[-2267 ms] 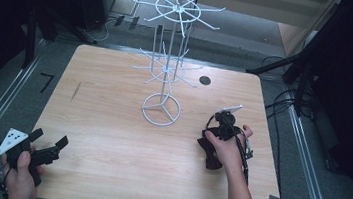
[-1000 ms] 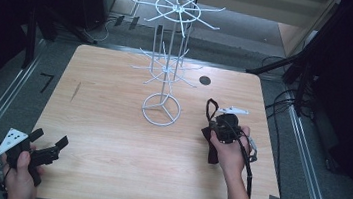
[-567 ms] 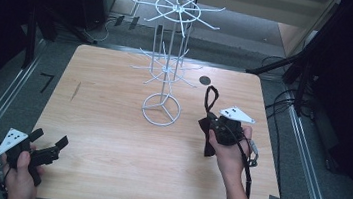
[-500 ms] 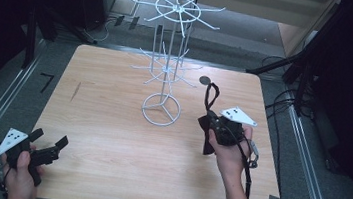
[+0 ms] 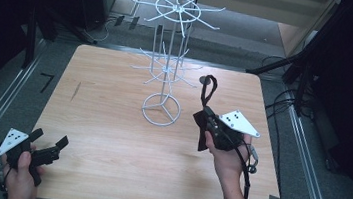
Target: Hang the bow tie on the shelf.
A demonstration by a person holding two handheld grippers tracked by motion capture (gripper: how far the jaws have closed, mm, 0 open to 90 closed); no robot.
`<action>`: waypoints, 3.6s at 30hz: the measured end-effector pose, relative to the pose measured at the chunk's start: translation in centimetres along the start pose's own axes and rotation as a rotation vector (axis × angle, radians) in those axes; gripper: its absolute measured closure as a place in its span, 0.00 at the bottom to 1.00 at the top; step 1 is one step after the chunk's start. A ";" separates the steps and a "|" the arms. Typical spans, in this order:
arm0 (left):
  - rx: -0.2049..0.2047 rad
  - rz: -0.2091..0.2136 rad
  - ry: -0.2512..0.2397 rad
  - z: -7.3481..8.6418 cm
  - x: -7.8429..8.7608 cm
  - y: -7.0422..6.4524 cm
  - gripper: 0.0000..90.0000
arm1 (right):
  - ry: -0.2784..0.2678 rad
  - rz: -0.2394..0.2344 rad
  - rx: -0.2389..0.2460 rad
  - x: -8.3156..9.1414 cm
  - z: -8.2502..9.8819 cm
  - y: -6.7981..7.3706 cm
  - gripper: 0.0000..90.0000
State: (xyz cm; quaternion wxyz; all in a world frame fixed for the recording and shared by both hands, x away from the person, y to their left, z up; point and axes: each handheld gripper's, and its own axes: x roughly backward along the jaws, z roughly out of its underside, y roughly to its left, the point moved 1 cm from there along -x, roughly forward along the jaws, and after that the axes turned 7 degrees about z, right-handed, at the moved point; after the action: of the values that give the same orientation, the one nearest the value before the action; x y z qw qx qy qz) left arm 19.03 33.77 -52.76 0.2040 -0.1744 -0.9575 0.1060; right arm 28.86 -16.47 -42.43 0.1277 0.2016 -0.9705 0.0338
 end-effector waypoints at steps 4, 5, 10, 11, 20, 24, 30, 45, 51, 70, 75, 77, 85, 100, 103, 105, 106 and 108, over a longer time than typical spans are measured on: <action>0.000 0.000 0.000 0.0 0.0 0.0 0.00 | -0.013 -0.014 0.009 0.3 -0.3 0.6 1.00; -0.001 0.000 0.000 0.0 0.0 0.0 0.00 | -0.017 -0.017 0.013 0.3 -0.3 0.7 1.00; 0.000 0.000 -0.002 0.0 0.0 0.0 0.00 | -0.021 -0.035 0.028 0.2 -0.2 1.3 1.00; -0.001 0.000 -0.001 0.0 0.0 0.0 0.00 | -0.036 -0.046 0.033 0.2 -0.2 1.6 1.00; -0.005 -0.008 0.001 0.0 0.0 -0.1 0.00 | -0.013 -0.074 0.029 -1.2 0.1 2.6 1.00; -0.010 -0.015 0.002 0.0 0.0 -0.2 0.00 | -0.007 -0.083 0.024 -2.1 0.3 2.9 1.00; -0.012 -0.017 0.004 0.0 -0.1 -0.2 0.00 | 0.017 -0.094 0.027 -3.7 0.4 3.6 1.00; -0.015 -0.012 0.005 0.0 -0.1 -0.3 0.00 | 0.147 -0.096 0.074 -7.8 3.0 4.8 1.00; -0.016 -0.011 0.003 0.0 -0.1 -0.2 0.00 | 0.179 -0.080 0.082 -8.8 3.8 4.6 1.00; -0.012 -0.013 0.001 0.0 -0.1 -0.3 0.00 | 0.235 -0.003 -0.002 -6.1 3.8 0.2 0.21; -0.016 -0.014 0.004 0.0 -0.1 -0.3 0.00 | 0.231 0.035 0.000 -4.6 4.8 -1.3 0.15; -0.016 -0.014 0.003 0.0 -0.1 -0.3 0.00 | 0.233 0.047 -0.006 -4.1 5.2 -1.9 0.15; -0.024 -0.023 0.005 0.0 -0.1 -0.3 0.00 | 0.250 0.114 -0.021 -1.9 7.0 -4.3 0.15; -0.025 -0.028 0.002 0.0 -0.1 -0.4 0.00 | 0.270 0.177 -0.072 1.6 9.8 -8.3 0.15; -0.024 -0.028 0.001 0.0 -0.1 -0.4 0.00 | 0.273 0.193 -0.075 2.2 10.3 -9.1 0.15; -0.024 -0.029 0.000 0.0 -0.1 -0.4 0.00 | 0.279 0.205 -0.085 2.7 10.7 -9.6 0.15; -0.024 -0.030 0.001 0.0 -0.1 -0.4 0.00 | 0.278 0.209 -0.083 2.9 10.8 -9.9 0.15; -0.025 -0.030 0.000 0.0 -0.1 -0.4 0.00 | 0.279 0.220 -0.094 3.3 11.2 -10.4 0.15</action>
State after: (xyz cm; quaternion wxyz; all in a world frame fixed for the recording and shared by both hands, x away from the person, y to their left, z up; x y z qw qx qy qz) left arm 18.98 33.37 -52.73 0.2036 -0.1625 -0.9612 0.0910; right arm 27.42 -28.58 -52.26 0.2660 0.0812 -0.9601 0.0299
